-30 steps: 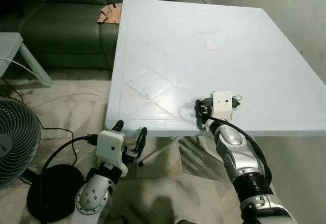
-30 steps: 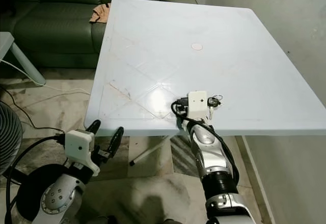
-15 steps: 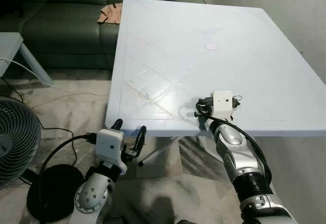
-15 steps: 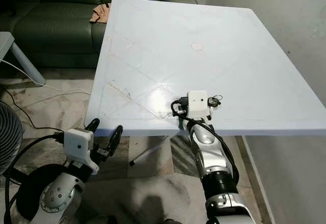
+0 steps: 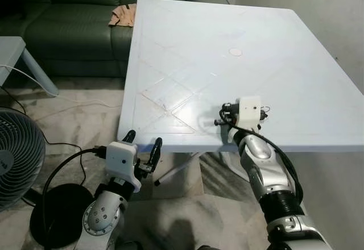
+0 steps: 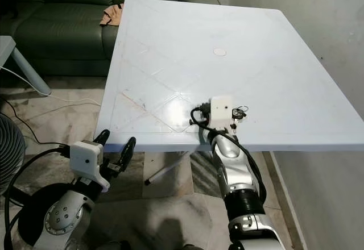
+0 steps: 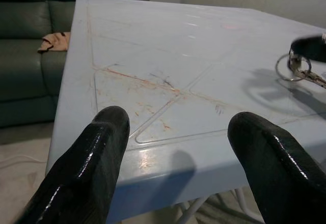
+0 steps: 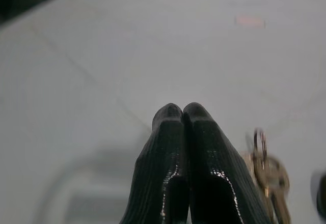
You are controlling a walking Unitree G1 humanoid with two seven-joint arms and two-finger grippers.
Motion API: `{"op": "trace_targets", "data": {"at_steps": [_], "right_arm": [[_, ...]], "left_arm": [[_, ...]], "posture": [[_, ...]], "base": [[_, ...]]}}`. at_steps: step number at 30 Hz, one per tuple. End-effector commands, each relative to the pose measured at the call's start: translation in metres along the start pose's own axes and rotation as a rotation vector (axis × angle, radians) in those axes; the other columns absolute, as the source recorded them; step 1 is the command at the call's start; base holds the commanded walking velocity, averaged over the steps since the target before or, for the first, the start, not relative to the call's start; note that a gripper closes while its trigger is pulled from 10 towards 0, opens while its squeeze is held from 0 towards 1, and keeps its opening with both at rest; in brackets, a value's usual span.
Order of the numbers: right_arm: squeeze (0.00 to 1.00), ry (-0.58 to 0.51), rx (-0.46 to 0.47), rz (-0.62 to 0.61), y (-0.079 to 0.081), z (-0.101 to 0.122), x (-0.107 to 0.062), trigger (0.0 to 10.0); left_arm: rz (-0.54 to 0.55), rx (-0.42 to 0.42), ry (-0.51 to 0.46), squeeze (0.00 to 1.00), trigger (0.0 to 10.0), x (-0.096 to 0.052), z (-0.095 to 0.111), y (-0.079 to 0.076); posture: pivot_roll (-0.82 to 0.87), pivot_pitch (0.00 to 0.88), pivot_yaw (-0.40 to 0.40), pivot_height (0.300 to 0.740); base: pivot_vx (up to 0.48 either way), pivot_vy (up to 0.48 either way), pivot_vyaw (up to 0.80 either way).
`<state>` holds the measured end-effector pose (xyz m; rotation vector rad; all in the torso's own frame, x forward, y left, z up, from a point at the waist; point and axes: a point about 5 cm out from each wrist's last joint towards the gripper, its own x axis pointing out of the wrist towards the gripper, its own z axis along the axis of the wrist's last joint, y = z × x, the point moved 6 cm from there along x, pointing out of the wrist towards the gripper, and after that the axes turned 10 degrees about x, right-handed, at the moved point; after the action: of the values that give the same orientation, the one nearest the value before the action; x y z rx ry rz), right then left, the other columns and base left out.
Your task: Hang keys on a hook
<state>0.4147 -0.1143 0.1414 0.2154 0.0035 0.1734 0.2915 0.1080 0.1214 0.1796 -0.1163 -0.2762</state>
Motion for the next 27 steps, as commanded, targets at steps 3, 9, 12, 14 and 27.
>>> {"op": "trace_targets", "data": {"at_steps": [3,9,12,14,27], "right_arm": [[0.0,-0.078,0.017,0.031,0.005,0.029,0.003,0.0],[0.0,-0.164,0.022,0.057,0.01,0.062,0.004,0.0],[0.0,-0.187,0.022,0.053,0.008,0.069,0.003,1.7],[0.0,-0.2,0.019,0.044,0.005,0.074,0.0,1.7],[0.0,-0.214,0.076,0.169,-0.004,0.062,-0.025,10.0]], "left_arm": [[0.027,0.001,0.007,0.0,10.0,0.001,-0.002,0.005],[0.1,0.01,-0.019,0.0,10.0,0.01,0.006,0.028],[0.129,0.014,-0.026,0.0,10.0,0.011,0.008,0.037],[0.162,0.014,-0.034,0.0,10.0,0.012,0.011,0.047],[0.357,0.036,-0.042,0.0,10.0,0.007,0.016,0.1]], "posture": [[-0.04,0.127,-0.097,0.728],[-0.04,0.102,-0.095,0.728],[-0.04,0.091,-0.094,0.728],[-0.04,0.091,-0.094,0.728],[-0.04,0.02,-0.08,0.728]], "base": [[0.0,0.0,0.0],[0.0,0.0,0.0],[0.0,0.0,0.0],[0.0,0.0,0.0],[0.0,0.0,0.0]]}}
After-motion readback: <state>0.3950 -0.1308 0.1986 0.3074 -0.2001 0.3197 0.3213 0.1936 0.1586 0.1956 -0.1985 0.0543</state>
